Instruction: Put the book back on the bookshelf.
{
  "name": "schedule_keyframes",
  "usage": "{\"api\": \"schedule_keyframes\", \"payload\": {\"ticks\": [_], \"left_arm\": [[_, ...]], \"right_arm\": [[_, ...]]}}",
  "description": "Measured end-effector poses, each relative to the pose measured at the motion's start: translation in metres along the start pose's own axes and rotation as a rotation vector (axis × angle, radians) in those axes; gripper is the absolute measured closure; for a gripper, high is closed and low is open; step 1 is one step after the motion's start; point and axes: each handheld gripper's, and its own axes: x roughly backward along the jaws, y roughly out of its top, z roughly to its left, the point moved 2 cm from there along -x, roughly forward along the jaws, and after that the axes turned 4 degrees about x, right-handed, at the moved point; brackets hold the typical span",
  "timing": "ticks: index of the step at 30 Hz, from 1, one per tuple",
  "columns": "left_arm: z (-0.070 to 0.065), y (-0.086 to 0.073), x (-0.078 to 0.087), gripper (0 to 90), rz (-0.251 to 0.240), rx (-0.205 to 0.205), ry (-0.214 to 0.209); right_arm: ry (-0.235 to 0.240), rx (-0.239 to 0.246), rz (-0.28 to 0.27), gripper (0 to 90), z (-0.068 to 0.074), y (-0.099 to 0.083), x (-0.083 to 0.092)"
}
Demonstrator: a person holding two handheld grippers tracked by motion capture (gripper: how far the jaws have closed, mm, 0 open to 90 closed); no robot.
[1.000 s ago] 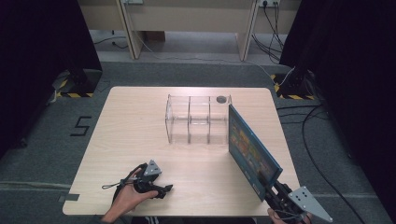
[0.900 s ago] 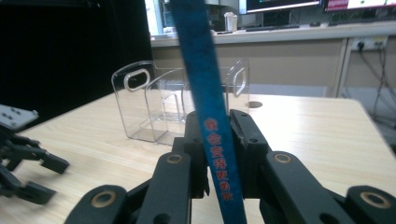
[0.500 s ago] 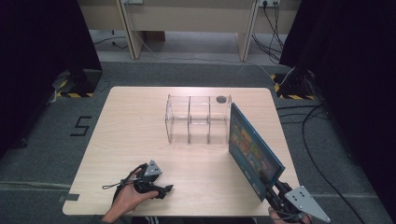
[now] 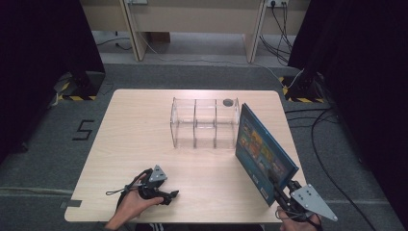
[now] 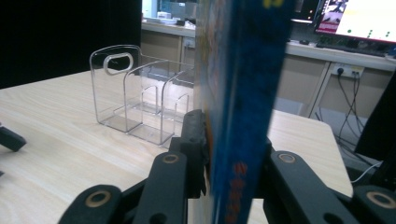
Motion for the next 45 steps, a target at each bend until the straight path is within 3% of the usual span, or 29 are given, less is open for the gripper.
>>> {"api": "schedule_keyframes", "payload": {"ticks": [8,15,24,28,32,37,45], "left_arm": [[0.000,0.000,0.000,20.1,-0.001,0.001,0.000],[0.000,0.000,0.000,20.1,0.000,-0.007,0.003],[0.000,0.000,0.000,20.1,0.000,-0.006,0.003],[0.000,0.000,0.000,20.1,0.001,-0.006,0.003],[0.000,0.000,0.000,20.1,0.000,-0.009,0.003],[0.000,0.000,0.000,20.1,0.000,-0.009,0.004],[-0.001,0.000,-0.001,19.9,-0.001,-0.012,0.004]], "right_arm": [[0.001,-0.019,0.001,75.0,-0.005,-0.002,-0.009],[0.028,-0.022,0.001,75.6,-0.008,-0.010,-0.016],[0.050,-0.019,-0.022,64.9,-0.011,-0.014,-0.025],[0.065,-0.034,-0.031,68.2,-0.013,-0.017,-0.028],[0.075,-0.080,-0.019,69.9,-0.016,-0.023,-0.030],[0.092,-0.106,-0.013,77.9,-0.017,-0.028,-0.032],[0.078,-0.172,-0.043,82.3,-0.022,-0.030,-0.032]]}}
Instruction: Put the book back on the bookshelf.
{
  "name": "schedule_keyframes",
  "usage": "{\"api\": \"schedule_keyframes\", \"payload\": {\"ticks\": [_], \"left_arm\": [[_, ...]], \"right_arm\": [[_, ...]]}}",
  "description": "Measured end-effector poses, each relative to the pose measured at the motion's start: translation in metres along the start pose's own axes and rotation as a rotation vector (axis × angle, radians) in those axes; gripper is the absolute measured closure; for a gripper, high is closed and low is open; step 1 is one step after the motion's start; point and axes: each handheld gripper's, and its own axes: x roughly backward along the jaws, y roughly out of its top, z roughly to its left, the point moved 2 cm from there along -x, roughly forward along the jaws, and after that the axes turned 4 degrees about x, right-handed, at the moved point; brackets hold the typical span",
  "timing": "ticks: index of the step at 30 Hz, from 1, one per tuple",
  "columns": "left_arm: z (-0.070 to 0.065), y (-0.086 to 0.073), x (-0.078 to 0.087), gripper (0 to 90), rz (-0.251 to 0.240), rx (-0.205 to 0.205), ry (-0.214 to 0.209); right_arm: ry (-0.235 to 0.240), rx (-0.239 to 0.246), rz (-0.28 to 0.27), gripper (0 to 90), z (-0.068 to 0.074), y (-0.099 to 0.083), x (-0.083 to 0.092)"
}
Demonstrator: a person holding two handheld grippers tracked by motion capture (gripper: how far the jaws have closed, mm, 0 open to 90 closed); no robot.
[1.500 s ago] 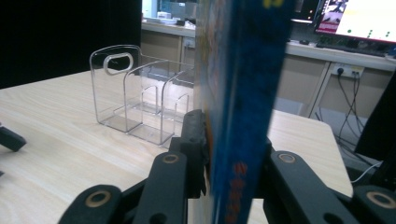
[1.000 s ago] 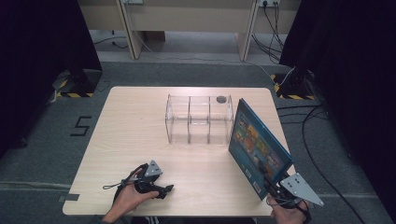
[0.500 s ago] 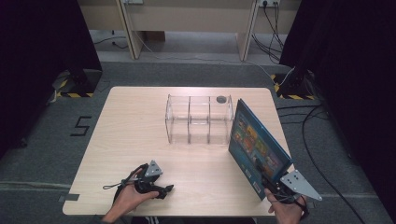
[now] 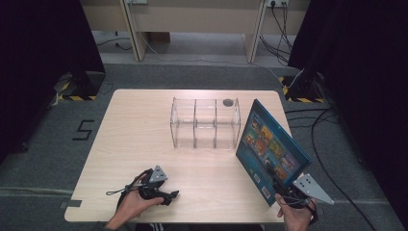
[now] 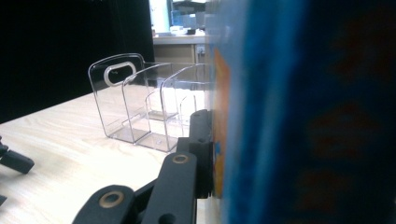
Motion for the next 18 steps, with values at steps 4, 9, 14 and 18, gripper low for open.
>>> {"api": "schedule_keyframes", "payload": {"ticks": [4,9,14,18], "left_arm": [[0.000,0.000,0.000,19.9,0.000,0.002,-0.001],[0.000,0.000,0.000,19.9,-0.001,0.002,-0.001],[0.000,0.000,0.000,19.9,-0.001,0.002,-0.001],[0.000,0.000,0.000,19.9,-0.001,0.003,-0.002]], "right_arm": [[0.004,0.009,-0.010,82.7,0.002,0.001,0.000],[0.014,0.028,-0.024,83.0,0.006,0.005,0.001],[0.023,0.033,-0.037,83.1,0.008,0.010,0.000],[0.028,0.033,-0.045,83.1,0.007,0.013,-0.001]]}}
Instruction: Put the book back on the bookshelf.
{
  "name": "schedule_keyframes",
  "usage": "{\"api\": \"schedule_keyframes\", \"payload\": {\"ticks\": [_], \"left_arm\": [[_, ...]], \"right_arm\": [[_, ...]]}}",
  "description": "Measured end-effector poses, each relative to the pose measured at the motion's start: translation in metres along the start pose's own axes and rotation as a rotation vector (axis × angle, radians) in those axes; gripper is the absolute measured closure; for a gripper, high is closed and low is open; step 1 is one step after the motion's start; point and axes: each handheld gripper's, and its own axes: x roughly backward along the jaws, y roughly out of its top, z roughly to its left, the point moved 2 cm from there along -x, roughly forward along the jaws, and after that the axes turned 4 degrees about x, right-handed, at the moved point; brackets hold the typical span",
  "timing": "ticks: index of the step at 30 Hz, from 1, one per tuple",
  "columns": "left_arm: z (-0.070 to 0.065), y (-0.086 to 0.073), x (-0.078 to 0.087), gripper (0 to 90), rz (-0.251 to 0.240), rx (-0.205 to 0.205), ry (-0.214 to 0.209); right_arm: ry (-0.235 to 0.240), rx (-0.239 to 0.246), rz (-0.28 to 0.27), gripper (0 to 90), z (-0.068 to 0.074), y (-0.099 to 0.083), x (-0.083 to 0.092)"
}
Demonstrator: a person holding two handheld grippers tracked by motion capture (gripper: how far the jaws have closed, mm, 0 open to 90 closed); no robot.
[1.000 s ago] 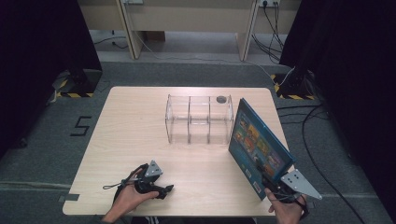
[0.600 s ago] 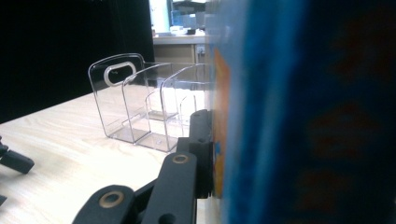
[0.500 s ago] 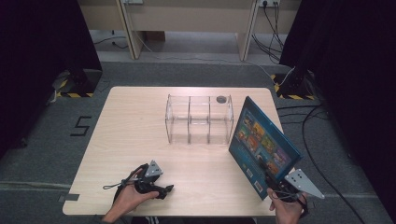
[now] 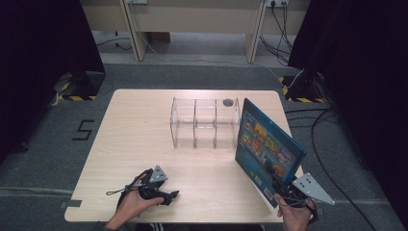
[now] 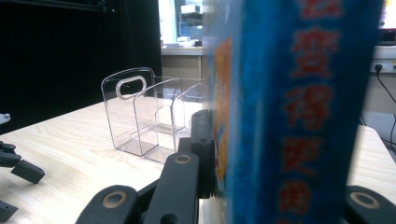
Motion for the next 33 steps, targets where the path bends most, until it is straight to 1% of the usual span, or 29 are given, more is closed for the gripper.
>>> {"api": "schedule_keyframes", "payload": {"ticks": [5,10,14,19,22,24,28,33], "left_arm": [[0.000,0.000,0.000,20.0,0.000,-0.002,0.001],[0.000,0.000,0.000,20.0,0.000,-0.001,0.001],[0.000,0.000,0.000,20.0,0.000,-0.001,0.000],[0.000,0.000,0.000,20.0,-0.001,-0.001,0.000],[0.000,0.000,0.000,20.0,-0.002,-0.003,0.000],[0.000,0.000,0.000,20.0,-0.003,-0.002,-0.001],[0.000,0.000,0.000,20.0,-0.005,-0.001,-0.001],[0.000,0.000,0.000,20.0,-0.006,0.000,-0.002]], "right_arm": [[0.004,-0.026,-0.008,83.1,-0.002,0.001,-0.001],[-0.004,-0.016,-0.020,83.1,-0.003,0.006,-0.005],[0.001,-0.023,-0.028,83.2,-0.002,0.010,-0.009],[0.007,-0.018,-0.038,83.2,0.001,0.016,-0.019],[0.011,-0.033,-0.045,83.2,0.003,0.019,-0.026],[0.011,-0.031,-0.050,83.2,0.005,0.021,-0.032],[0.001,-0.031,-0.048,83.2,0.008,0.024,-0.043],[-0.006,-0.056,-0.046,83.3,0.011,0.026,-0.060]]}}
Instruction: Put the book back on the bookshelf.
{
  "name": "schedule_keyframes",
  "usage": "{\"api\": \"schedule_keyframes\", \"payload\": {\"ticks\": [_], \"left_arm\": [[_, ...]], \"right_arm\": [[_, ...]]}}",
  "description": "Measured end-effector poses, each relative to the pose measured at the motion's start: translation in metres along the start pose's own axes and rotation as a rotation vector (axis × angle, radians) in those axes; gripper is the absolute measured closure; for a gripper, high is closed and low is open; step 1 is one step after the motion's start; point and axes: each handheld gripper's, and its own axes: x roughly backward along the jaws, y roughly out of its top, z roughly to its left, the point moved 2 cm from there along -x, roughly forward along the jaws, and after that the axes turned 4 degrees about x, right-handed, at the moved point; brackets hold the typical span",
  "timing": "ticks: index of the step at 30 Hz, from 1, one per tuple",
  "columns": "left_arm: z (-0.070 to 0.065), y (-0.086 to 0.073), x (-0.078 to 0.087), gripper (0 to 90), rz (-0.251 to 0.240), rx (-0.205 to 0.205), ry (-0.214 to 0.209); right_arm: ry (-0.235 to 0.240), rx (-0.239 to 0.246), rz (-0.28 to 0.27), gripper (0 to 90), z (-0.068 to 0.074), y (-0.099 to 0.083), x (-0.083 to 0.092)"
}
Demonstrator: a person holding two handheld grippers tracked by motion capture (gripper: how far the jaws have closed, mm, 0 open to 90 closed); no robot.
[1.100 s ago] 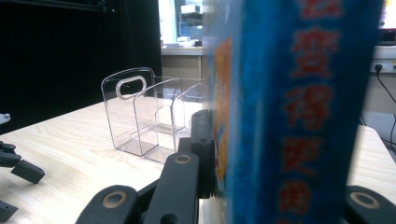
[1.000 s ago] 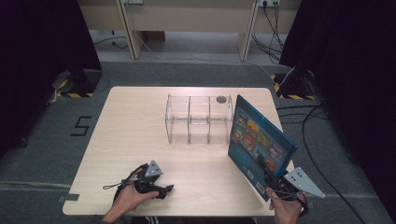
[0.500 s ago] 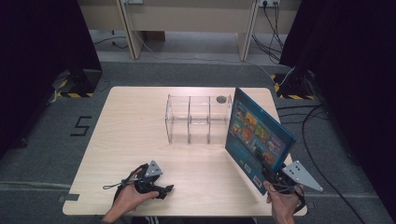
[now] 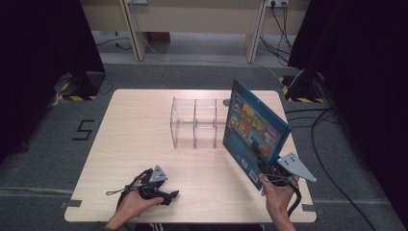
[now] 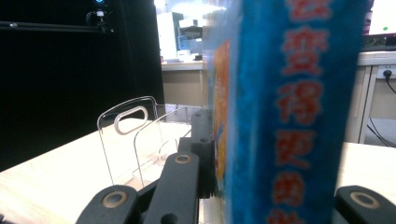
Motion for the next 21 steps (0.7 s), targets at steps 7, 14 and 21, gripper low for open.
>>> {"api": "schedule_keyframes", "payload": {"ticks": [7,14,21], "left_arm": [[0.000,0.000,0.000,20.0,0.003,-0.001,0.000],[0.000,0.000,0.000,20.0,0.001,0.002,-0.002],[0.000,0.000,0.000,20.0,0.003,-0.004,0.001]], "right_arm": [[-0.039,0.032,-0.007,83.2,0.005,0.003,-0.017],[-0.088,0.029,-0.011,83.3,0.007,0.003,-0.036],[-0.122,0.038,-0.011,83.3,0.008,0.001,-0.053]]}}
